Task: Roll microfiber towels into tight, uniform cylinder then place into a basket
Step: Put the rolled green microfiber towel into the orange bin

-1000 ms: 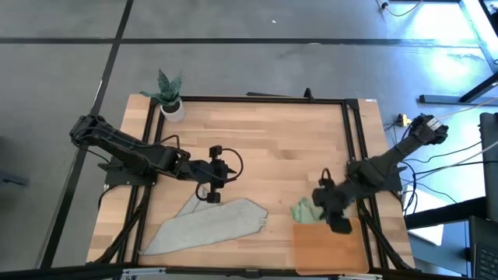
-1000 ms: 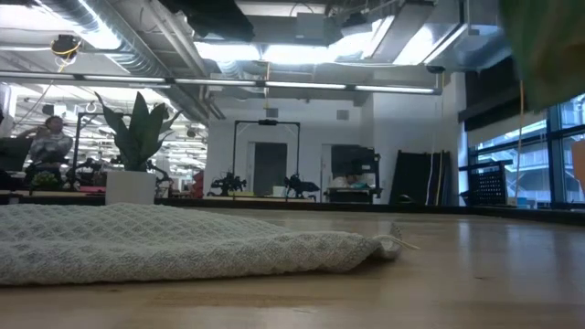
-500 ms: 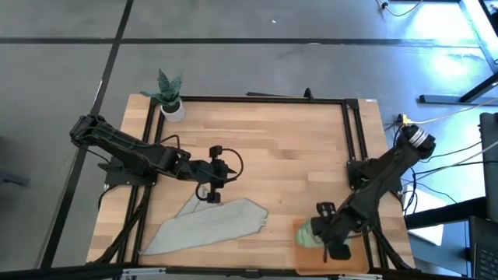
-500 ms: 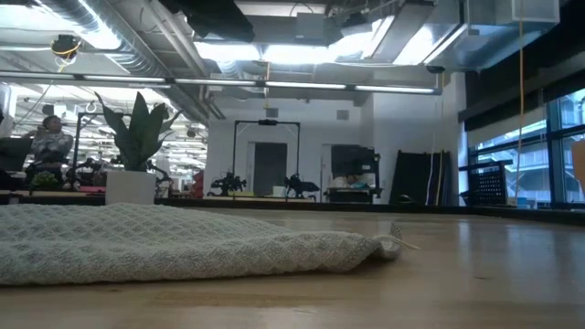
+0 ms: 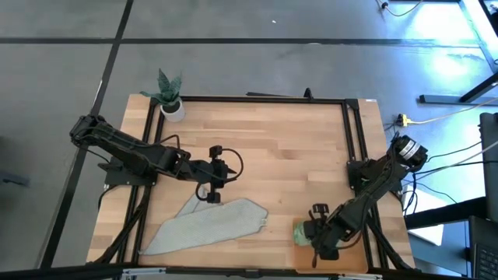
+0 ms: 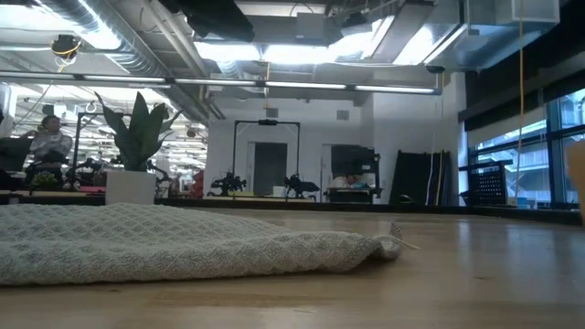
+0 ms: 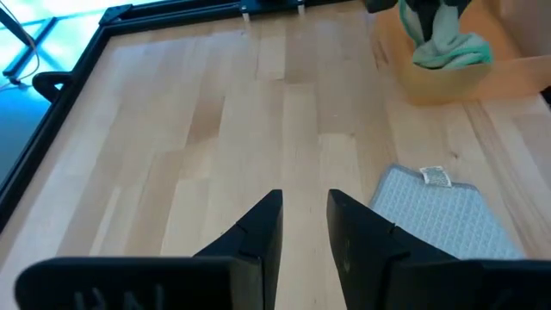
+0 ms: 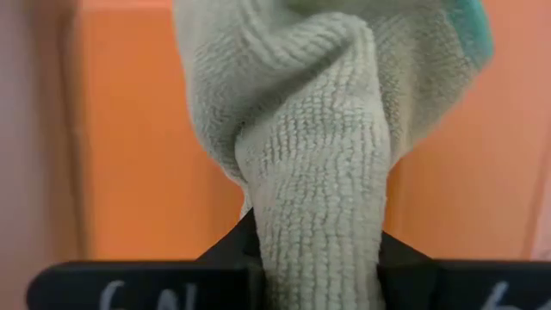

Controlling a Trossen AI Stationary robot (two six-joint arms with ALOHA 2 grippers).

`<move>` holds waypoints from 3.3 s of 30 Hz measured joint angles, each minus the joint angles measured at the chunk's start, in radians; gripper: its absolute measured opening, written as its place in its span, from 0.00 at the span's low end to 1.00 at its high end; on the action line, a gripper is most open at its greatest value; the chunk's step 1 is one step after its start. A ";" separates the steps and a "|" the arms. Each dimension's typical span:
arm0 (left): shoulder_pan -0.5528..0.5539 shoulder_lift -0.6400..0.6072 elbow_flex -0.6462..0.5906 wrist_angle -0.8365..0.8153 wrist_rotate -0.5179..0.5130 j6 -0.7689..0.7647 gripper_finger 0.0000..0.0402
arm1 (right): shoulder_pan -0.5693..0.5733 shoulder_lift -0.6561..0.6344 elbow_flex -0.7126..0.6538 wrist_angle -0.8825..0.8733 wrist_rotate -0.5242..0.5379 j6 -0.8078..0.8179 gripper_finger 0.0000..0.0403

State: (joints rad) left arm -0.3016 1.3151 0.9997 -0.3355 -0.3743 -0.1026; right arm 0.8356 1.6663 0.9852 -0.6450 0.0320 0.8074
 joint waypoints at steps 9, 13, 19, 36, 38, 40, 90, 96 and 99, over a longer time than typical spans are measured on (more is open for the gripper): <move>0.000 0.000 0.000 0.000 0.044 0.000 0.21 | -0.008 0.000 0.001 -0.046 0.004 -0.005 0.21; 0.000 0.000 0.000 0.000 0.045 0.000 0.21 | -0.029 0.000 0.001 -0.046 0.003 -0.002 0.28; 0.000 0.000 0.000 0.000 0.046 0.000 0.21 | -0.054 0.000 0.001 -0.047 0.003 -0.005 0.36; 0.000 0.000 0.000 0.000 0.047 0.000 0.21 | -0.071 -0.001 0.001 -0.047 -0.119 0.007 0.60; 0.000 0.000 0.000 0.000 0.047 0.000 0.21 | -0.073 -0.008 0.001 -0.044 -0.129 0.026 0.59; 0.000 0.000 0.000 0.000 0.047 0.000 0.21 | -0.073 -0.022 0.001 -0.032 -0.128 0.029 0.59; 0.000 0.000 0.000 -0.012 0.054 0.008 0.21 | -0.023 0.020 0.000 0.020 -0.172 0.206 0.59; 0.000 0.000 0.000 -0.012 0.054 0.008 0.21 | -0.023 0.019 0.000 0.014 -0.141 0.209 0.59; 0.000 0.000 0.000 -0.012 0.054 0.008 0.21 | -0.023 0.002 0.000 0.018 -0.152 0.208 0.59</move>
State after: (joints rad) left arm -0.3016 1.3155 0.9997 -0.3477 -0.3202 -0.0948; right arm 0.8127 1.6683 0.9855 -0.6273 -0.1204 1.0153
